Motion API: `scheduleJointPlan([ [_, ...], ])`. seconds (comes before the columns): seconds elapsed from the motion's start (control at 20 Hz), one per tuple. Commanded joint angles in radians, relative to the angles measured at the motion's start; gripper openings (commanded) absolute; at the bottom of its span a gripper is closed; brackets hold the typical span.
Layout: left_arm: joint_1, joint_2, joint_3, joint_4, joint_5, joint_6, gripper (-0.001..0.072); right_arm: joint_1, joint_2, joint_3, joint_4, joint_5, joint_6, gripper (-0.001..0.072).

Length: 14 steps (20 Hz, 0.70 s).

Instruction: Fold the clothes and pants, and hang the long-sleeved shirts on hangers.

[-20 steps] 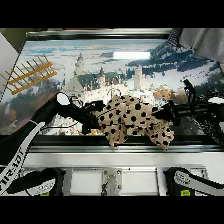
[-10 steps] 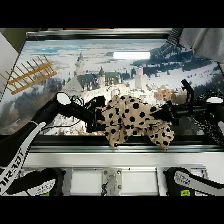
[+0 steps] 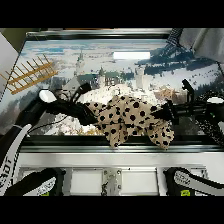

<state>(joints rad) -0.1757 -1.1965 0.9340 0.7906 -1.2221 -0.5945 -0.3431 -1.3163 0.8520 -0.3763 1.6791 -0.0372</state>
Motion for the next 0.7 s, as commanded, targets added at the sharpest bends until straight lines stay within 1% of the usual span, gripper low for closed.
scheduleJointPlan([
  [0.0,0.097,0.103,0.0,0.003,0.031,-0.146,0.0503,0.0,0.002,0.001,0.043,-0.006,0.012,0.0005],
  [0.1,0.138,0.151,0.0,0.01,0.049,-0.21,0.0502,0.0,0.018,0.001,0.127,-0.023,0.011,0.0005],
  [0.15,0.142,0.174,-0.001,0.045,0.06,-0.254,0.0502,0.0,0.031,0.001,0.179,-0.037,0.011,0.0005],
  [0.3,0.069,0.217,-0.002,0.224,0.097,-0.465,0.0502,0.0,0.09,0.002,0.322,-0.101,0.039,0.0004],
  [0.35,0.021,0.227,-0.011,0.272,0.117,-0.541,0.0502,0.0,0.113,0.002,0.346,-0.13,0.05,0.0004],
  [0.45,-0.099,0.249,-0.069,0.316,0.209,-0.662,0.0502,0.0,0.161,0.002,0.354,-0.197,0.074,0.0004],
  [0.55,-0.232,0.251,-0.135,0.317,0.32,-0.754,0.0502,0.0,0.197,0.002,0.354,-0.241,0.09,0.0004],
  [0.65,-0.367,0.242,-0.195,0.318,0.455,-0.83,0.0502,0.0,0.216,0.002,0.354,-0.243,0.091,0.0004],
])
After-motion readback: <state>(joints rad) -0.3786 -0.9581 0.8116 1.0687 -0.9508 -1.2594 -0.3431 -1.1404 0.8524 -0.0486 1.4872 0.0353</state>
